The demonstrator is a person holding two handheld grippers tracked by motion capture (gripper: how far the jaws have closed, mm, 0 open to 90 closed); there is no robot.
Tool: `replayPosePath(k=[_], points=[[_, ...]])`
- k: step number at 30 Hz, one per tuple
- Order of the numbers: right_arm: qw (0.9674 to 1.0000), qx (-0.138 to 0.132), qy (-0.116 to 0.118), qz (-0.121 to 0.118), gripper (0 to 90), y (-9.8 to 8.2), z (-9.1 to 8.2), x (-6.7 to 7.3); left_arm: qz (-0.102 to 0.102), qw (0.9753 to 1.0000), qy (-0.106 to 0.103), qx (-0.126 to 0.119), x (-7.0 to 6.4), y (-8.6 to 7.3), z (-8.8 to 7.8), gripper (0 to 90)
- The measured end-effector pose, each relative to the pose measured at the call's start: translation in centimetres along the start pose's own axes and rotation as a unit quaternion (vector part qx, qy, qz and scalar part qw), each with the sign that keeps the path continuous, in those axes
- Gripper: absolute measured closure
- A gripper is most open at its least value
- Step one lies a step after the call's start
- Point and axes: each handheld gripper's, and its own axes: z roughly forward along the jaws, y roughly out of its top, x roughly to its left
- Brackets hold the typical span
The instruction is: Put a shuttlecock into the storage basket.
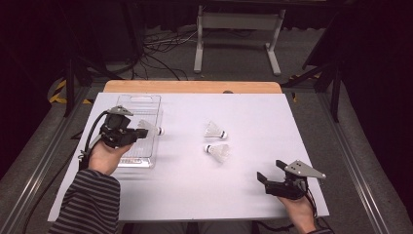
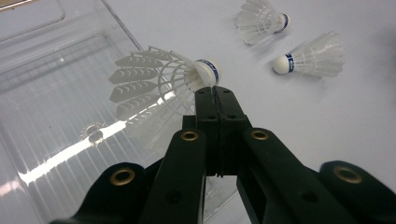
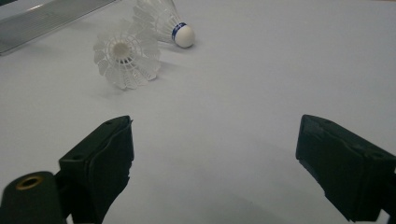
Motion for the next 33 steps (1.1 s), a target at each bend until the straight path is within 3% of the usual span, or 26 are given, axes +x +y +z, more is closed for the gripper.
replayPosePath(k=[4,12,27,33], points=[[1.0000,-0.002,0.000,0.000,12.0,0.0,0.0,0.0,0.000,0.9999,0.014,-0.007,0.5,-0.1,-0.2,90.0],[1.0000,-0.001,0.001,0.002,12.0,0.0,0.0,0.0,-0.021,0.9993,0.028,-0.011,1.6,-0.1,-0.1,90.0],[1.0000,-0.001,0.001,0.003,12.0,0.0,0.0,-0.1,-0.034,0.9971,0.068,0.006,3.7,0.0,1.0,90.0],[1.0000,-0.001,0.001,0.003,12.0,0.0,0.0,0.0,-0.037,0.9965,0.073,0.014,4.4,0.3,1.7,90.0]])
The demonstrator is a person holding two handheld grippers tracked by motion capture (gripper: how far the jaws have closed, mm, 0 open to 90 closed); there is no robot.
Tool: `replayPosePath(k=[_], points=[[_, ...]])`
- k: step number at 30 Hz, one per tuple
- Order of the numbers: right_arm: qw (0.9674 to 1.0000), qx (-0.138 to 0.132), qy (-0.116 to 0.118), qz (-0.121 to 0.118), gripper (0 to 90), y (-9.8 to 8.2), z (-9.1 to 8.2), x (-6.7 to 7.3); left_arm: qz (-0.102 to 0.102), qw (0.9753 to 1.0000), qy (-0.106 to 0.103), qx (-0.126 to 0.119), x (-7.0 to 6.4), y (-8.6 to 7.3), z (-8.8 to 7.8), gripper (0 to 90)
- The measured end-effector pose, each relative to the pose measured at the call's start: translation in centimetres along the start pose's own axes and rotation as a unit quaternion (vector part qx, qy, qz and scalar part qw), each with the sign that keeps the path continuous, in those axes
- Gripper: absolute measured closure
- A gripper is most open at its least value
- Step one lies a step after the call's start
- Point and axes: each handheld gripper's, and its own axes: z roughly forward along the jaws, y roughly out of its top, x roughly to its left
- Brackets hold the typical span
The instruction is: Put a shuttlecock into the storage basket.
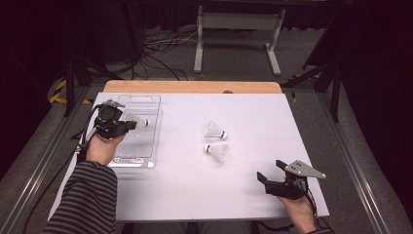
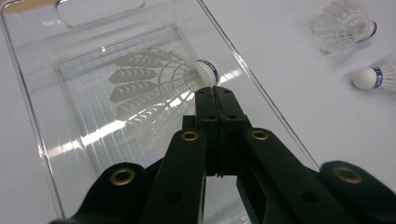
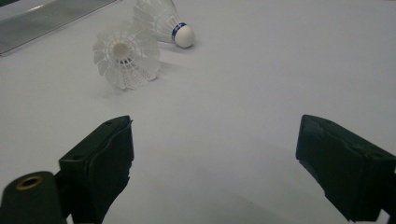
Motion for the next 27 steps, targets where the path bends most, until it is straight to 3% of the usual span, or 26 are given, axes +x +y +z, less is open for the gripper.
replayPosePath(k=[14,22,27], points=[[1.0000,0.000,0.000,-0.001,12.0,0.0,0.0,0.0,-0.030,0.9994,0.010,0.013,0.8,0.8,2.6,90.0],[1.0000,-0.001,0.002,-0.004,12.0,0.0,0.0,0.0,-0.035,0.9990,0.020,0.020,1.1,1.1,3.8,90.0],[1.0000,-0.001,0.002,-0.004,12.0,0.0,0.0,0.0,-0.043,0.9987,0.016,0.024,1.2,1.2,4.6,90.0]])
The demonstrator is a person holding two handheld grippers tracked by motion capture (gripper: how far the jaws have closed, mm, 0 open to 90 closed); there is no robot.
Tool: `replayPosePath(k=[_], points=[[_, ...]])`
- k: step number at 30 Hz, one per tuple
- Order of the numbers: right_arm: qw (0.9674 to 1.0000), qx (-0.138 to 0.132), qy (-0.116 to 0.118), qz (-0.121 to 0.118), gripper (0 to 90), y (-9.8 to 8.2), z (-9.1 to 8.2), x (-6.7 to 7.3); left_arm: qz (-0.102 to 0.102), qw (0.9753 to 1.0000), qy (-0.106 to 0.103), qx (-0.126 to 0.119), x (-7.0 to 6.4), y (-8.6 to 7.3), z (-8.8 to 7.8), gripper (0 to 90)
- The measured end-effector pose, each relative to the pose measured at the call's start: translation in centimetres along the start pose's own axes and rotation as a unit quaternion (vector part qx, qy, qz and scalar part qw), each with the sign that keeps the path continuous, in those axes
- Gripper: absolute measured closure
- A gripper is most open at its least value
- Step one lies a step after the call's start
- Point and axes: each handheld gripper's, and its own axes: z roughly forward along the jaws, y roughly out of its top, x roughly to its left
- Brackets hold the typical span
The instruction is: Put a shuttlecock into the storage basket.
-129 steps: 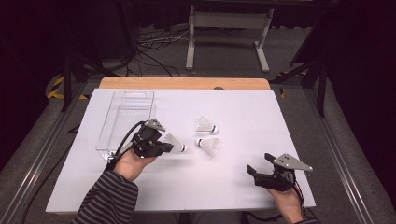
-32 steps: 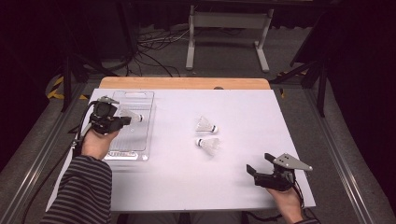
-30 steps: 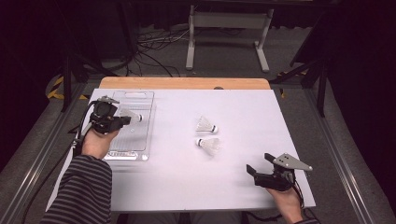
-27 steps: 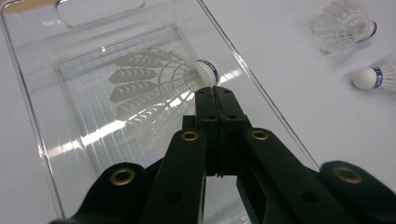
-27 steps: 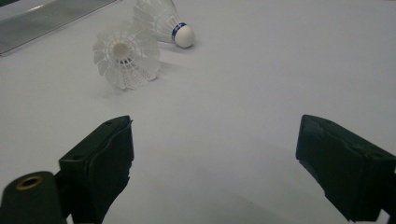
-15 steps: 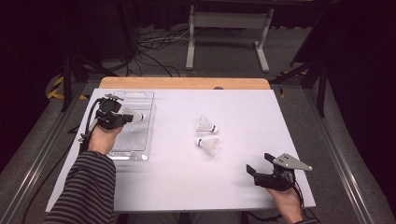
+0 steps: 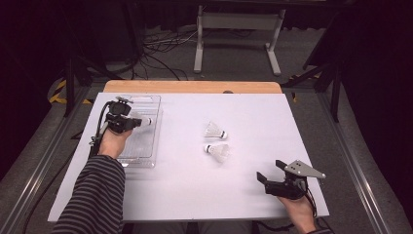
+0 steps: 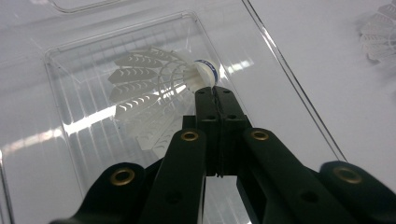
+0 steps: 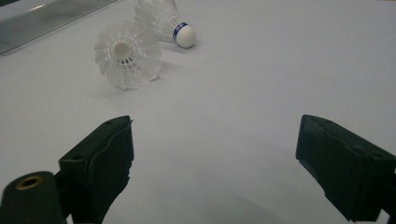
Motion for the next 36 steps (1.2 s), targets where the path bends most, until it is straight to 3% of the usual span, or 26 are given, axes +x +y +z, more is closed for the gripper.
replayPosePath(k=[9,11,36], points=[[1.0000,0.001,0.000,-0.001,12.0,0.0,0.0,0.0,-0.013,0.9999,-0.005,0.008,0.1,0.1,1.1,90.0],[1.0000,0.000,0.000,-0.001,12.0,0.0,0.0,0.0,-0.005,0.9998,0.000,0.017,0.2,0.1,1.3,90.0],[1.0000,0.001,0.001,-0.002,12.0,0.0,0.0,0.0,0.000,0.9983,-0.013,0.056,0.1,-0.3,2.3,85.8]])
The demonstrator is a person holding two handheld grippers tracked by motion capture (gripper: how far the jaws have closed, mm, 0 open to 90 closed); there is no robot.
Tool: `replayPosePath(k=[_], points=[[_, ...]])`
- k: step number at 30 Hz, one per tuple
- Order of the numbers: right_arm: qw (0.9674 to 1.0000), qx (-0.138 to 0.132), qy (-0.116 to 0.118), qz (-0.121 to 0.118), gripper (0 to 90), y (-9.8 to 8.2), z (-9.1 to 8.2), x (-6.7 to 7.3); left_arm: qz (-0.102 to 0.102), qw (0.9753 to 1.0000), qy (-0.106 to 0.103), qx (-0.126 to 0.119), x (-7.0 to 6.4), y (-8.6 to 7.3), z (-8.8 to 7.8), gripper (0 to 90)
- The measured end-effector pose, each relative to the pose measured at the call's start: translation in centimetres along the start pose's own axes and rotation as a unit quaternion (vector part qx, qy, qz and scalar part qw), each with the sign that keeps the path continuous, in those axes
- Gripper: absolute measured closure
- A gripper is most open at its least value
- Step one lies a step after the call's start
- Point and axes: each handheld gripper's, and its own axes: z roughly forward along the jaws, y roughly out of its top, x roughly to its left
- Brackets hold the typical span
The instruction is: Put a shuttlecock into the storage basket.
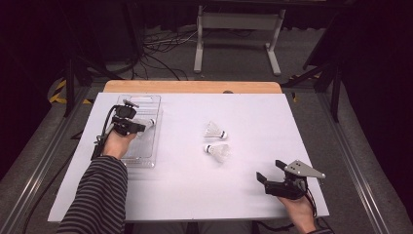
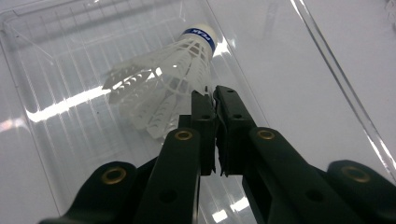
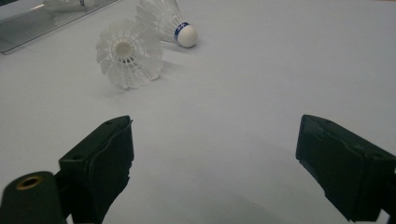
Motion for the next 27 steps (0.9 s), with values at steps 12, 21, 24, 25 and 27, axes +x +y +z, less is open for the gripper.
replayPosePath(k=[12,21,24,25,27], points=[[1.0000,0.001,-0.001,0.000,12.0,0.0,0.0,0.0,-0.001,0.9999,0.016,0.005,-0.3,-0.1,-0.5,61.2],[1.0000,0.000,0.000,0.002,12.0,0.0,0.0,0.0,-0.001,1.0000,0.008,-0.004,-0.8,-0.3,-1.2,52.5],[1.0000,0.000,-0.001,0.003,12.0,0.0,0.0,0.0,-0.002,1.0000,0.006,-0.006,-0.8,-0.3,-1.4,49.8],[1.0000,0.000,-0.001,0.001,12.0,0.0,0.0,0.0,0.000,1.0000,0.007,-0.006,-0.8,-0.4,-1.5,48.8],[1.0000,0.001,-0.001,0.001,12.0,0.0,0.0,0.0,0.001,0.9999,0.008,-0.006,-1.0,-0.4,-1.6,47.0]])
